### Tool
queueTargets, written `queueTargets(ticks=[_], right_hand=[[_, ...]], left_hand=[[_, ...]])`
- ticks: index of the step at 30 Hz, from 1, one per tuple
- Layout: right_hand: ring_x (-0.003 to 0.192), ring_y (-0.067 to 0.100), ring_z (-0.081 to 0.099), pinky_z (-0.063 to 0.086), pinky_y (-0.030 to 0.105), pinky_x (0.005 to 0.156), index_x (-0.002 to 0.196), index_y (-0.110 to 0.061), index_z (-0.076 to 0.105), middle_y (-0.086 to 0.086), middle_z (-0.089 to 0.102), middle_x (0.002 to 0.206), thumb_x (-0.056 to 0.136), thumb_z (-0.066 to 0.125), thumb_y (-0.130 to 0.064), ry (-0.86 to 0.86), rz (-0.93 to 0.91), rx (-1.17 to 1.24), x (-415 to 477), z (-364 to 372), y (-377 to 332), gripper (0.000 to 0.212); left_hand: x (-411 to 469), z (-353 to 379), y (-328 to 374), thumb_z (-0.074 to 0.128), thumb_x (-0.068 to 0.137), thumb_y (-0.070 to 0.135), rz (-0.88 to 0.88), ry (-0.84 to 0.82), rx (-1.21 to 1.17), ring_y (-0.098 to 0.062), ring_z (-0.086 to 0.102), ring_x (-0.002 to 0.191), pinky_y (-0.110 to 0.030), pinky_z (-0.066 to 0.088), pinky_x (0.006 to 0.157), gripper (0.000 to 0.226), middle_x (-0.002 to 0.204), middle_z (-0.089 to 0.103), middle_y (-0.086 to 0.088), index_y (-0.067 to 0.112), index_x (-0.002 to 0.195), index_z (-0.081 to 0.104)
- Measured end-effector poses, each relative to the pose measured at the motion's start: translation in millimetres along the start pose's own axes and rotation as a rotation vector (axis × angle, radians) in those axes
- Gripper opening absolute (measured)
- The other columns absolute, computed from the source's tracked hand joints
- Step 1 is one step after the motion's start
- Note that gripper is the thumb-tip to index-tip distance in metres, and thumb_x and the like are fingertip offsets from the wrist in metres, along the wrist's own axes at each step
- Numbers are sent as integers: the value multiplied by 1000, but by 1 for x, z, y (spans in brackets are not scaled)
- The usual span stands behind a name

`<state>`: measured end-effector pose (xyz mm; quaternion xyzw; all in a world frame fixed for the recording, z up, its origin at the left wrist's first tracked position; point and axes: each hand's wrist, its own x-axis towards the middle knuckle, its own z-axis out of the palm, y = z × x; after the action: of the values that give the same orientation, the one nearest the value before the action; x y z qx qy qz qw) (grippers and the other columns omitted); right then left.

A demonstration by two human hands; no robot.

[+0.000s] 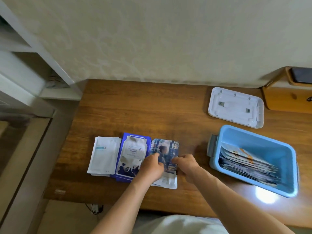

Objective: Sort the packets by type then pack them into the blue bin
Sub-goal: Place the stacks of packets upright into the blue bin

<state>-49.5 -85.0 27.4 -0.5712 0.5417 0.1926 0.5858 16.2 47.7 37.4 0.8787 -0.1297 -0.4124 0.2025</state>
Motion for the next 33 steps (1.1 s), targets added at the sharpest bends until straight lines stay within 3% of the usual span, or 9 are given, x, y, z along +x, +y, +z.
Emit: queueTargets(ticks=[3,6,11,17,20,23,28,33], right_hand=[[86,28,76,63,48,81,100,-9,69,13,76,95,79,82,-13,-53,-20,-6,-2,4,1,25],[85,26,76,63,48,79,98,-13,71,9,77,92,71,86,-11,-68,-66,-25,-4,11,4,32],[77,16,74,57,27,56,99,-15,70,3,77,88,74,84,0,-96,-118,29,-13,20,6,32],[86,14,72,61,44,83,91,-28,70,-6,76,87,75,77,-16,-7,-288,-169,-24,14,-7,21],[88,16,68,60,41,82,94,-30,66,-7,72,90,80,68,-21,68,-398,-342,-41,-1,-26,16],[83,18,67,57,36,73,91,-37,59,-9,70,86,84,61,-23,163,-512,-470,-62,-20,-45,15],[85,27,67,51,33,66,99,-38,56,-6,71,87,85,57,-24,427,-650,-597,-100,-77,-66,20],[76,30,58,45,32,63,96,-32,59,-1,68,86,89,61,-27,574,-678,-594,-126,-154,-62,9]], left_hand=[[1,1,2,46,101,22,-9,3,-18,-27,60,122,-45,52,102,46,145,56,-5,20,148,48],[2,-2,2,47,102,21,-34,5,-100,-23,56,128,-36,50,102,47,149,53,-3,21,150,48],[1,-6,-1,48,102,19,-53,-10,-194,-16,54,125,-26,42,90,44,150,52,2,23,146,51],[2,-12,4,51,99,17,-71,68,-337,-11,57,102,-26,44,82,35,126,63,4,22,133,58],[6,-24,19,54,99,20,-123,155,-420,-17,59,100,-31,44,78,29,110,62,4,22,127,55],[12,-35,49,56,98,25,-132,210,-566,-26,63,110,-37,49,86,29,118,66,-2,21,126,57],[5,-38,125,44,98,6,106,12,-906,-28,74,100,-40,62,78,33,105,79,-6,17,114,72],[-11,-24,196,40,102,2,271,-195,-922,-28,73,106,-48,59,94,35,108,79,-5,17,115,69]])
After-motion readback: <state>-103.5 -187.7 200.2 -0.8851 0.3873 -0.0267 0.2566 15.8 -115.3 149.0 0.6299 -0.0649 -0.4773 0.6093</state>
